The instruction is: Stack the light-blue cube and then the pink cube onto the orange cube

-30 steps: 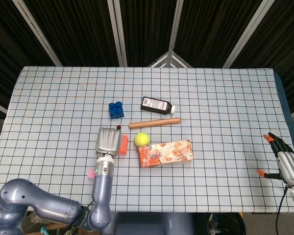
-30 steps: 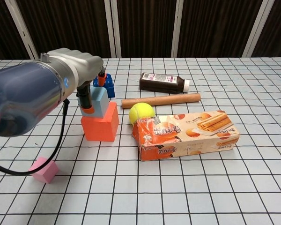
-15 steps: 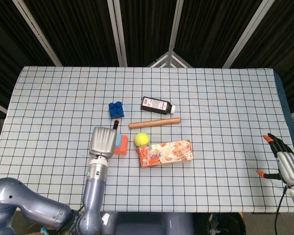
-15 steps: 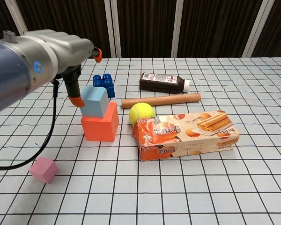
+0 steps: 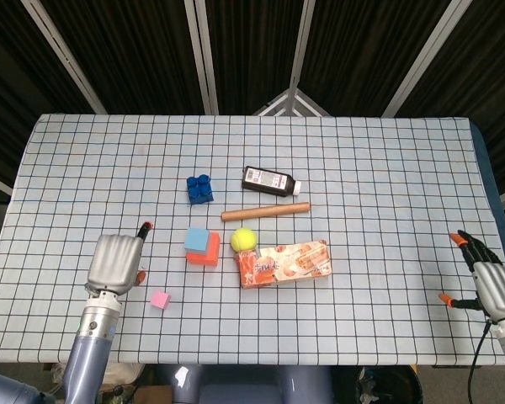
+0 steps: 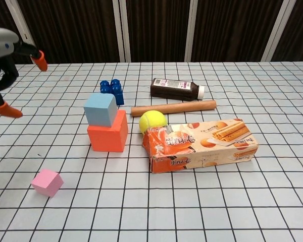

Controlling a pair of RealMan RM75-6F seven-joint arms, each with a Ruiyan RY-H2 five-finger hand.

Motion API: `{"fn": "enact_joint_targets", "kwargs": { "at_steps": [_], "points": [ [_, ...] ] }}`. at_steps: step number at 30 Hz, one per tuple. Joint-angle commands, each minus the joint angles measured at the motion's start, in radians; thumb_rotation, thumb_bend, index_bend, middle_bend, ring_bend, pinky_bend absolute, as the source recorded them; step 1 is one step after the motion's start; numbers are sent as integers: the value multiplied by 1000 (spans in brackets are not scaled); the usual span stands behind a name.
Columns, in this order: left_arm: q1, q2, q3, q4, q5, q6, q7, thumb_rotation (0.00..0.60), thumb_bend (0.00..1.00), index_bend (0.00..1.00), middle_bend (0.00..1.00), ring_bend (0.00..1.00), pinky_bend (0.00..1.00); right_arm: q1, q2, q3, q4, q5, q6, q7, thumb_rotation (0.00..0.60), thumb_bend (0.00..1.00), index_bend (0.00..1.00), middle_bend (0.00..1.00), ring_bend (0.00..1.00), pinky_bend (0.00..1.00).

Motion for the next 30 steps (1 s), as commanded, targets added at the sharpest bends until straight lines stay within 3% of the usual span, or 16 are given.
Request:
{"fn": "enact_joint_targets", "kwargs": {
  "at_steps": [1,13,30],
  "points": [
    [51,42,62,47,38,-112,-95,600,173,253,783,779,863,1,0,1,-1,3,-3,-2,600,128,0,15,60,158],
    [68,33,89,142,36,-303,-155,600,210,309,792,783,863,8,0,1,-10,13,-23,-22,600,129,0,15,60,157],
    [70,1,121,180,9,-414,-115,600,213,313,793,784,863,15,2,2,-19,30,-46,-35,600,129,0,15,60,156]
  ]
}}
